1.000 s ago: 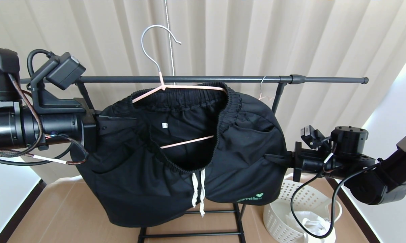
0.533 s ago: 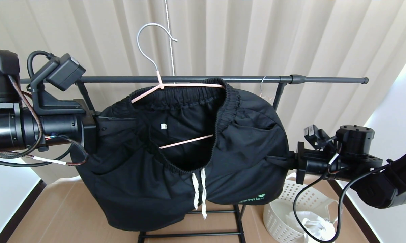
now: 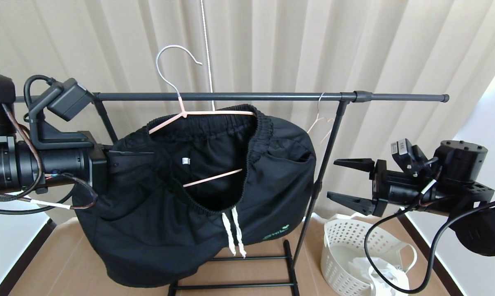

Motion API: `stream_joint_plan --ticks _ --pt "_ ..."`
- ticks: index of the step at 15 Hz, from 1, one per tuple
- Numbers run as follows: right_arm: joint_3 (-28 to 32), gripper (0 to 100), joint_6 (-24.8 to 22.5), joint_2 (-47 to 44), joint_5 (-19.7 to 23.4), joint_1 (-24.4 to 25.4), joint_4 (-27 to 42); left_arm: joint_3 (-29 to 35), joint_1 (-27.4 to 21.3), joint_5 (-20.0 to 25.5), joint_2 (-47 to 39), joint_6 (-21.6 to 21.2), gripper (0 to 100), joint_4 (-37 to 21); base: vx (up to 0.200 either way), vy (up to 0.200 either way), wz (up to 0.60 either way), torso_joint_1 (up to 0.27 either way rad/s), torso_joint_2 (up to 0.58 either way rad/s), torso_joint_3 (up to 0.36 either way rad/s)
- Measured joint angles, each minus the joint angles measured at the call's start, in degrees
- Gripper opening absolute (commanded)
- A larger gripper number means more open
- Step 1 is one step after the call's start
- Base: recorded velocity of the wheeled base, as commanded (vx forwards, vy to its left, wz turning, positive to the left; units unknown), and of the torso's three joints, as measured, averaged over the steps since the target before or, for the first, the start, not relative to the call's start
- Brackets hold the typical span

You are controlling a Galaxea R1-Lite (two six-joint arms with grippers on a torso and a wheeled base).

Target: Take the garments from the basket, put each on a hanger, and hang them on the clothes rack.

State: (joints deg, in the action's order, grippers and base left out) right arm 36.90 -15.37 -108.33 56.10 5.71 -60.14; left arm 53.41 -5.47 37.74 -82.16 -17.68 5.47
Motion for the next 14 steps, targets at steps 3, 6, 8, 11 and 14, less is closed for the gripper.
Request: stream_joint_plan --ticks 3,6,8,11,14 --pt "-0.07 100 0.0 0.91 -0.33 0.11 -0.11 -2.43 1.68 -0.74 0.0 -0.39 0 0.02 0.0 0.0 0.0 0.0 0.0 0.0" --pt "0.02 100 0.0 1.18 -0.71 0.16 -0.11 -4.84 2.04 -4.24 -0.17 -4.35 0 -0.04 0.0 0.0 0.0 0.0 0.0 0.0" --pt "0.11 100 0.0 1.16 -1.44 0.16 -0.11 -5.81 1.68 -8.07 -0.91 -7.45 0 -0.06 0.0 0.0 0.0 0.0 0.0 0.0" --pt "0.15 100 -0.04 0.88 -2.82 0.18 -0.1 -6.34 1.15 -13.25 -2.47 -11.8 0 -0.04 0.0 0.0 0.0 0.0 0.0 0.0" --pt "0.26 100 -0.06 0.63 -2.86 0.27 -0.05 -6.75 0.38 -20.18 -4.72 -15.03 0 0.1 0.0 0.0 0.0 0.0 0.0 0.0"
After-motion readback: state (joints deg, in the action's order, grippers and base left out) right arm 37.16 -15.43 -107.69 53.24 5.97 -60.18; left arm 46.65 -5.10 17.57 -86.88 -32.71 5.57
